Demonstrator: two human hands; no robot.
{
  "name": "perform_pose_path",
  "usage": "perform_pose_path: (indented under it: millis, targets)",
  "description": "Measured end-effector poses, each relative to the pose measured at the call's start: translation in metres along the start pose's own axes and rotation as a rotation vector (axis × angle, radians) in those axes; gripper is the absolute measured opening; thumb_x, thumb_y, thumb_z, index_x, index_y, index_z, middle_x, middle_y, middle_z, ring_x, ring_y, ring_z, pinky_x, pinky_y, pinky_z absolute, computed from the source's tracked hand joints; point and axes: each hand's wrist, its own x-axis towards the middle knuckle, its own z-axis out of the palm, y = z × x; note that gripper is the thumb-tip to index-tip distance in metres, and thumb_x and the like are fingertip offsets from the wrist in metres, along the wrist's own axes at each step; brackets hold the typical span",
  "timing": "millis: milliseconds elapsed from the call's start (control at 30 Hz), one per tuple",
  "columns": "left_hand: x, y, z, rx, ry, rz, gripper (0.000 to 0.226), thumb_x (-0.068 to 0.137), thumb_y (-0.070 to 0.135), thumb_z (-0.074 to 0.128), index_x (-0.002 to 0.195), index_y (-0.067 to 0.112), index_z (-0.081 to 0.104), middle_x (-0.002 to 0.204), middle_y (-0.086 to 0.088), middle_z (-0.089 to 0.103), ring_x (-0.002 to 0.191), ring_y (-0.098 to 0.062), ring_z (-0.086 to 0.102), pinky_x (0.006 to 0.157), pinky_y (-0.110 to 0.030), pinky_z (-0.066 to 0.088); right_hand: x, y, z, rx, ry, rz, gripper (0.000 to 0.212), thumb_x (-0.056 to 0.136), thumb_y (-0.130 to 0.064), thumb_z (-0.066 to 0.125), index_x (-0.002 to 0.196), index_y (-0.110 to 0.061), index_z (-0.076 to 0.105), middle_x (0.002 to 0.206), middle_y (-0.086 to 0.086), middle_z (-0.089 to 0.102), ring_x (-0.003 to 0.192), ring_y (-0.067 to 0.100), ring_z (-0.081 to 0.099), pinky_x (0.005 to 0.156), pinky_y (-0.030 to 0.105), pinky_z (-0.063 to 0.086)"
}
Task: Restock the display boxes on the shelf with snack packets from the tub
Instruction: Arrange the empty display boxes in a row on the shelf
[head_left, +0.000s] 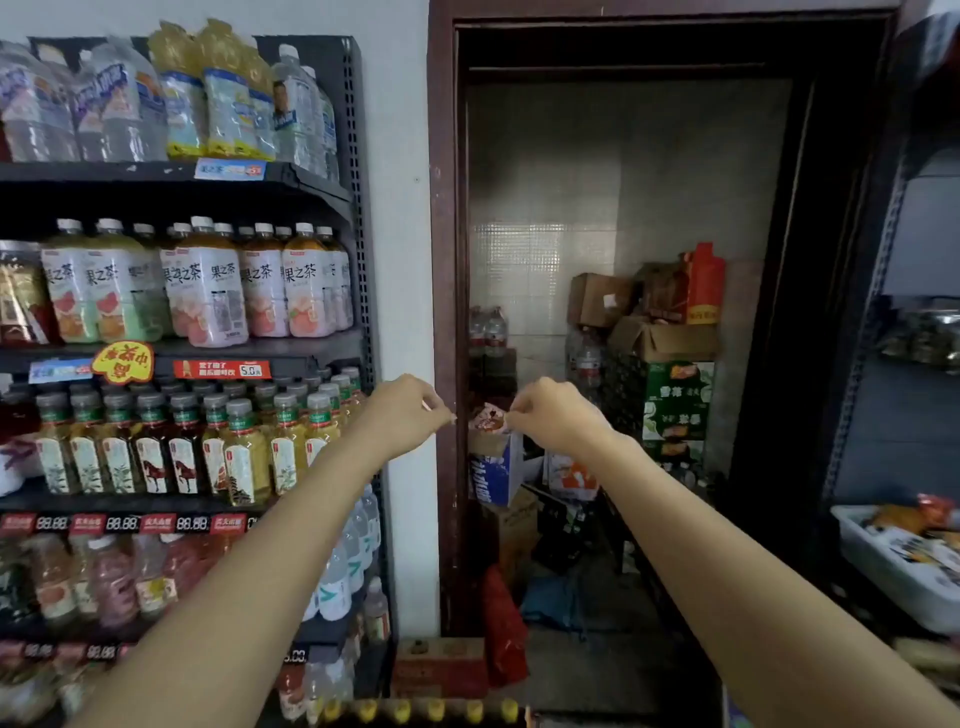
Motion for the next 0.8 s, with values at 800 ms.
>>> perform_pose_path:
  millis: [800]
  targets:
    - [0.013,0.265,0.303,-0.09,-0.232,0.117,0.019,0.089,0.034,0.054,0.088,0.024,0.069,0.09,0.001,0.07,0.085,-0.017,0.064,0.08,-0.04,0.054,-0.101,0.371,-0.096,0.013,-0.048,0.179,0.026,0.093,-0.027,0.053,0.1,-0.008,0.069,0.095,0.01,0.069,0.086,0.026,0.065,0.079,0.044,0.056]
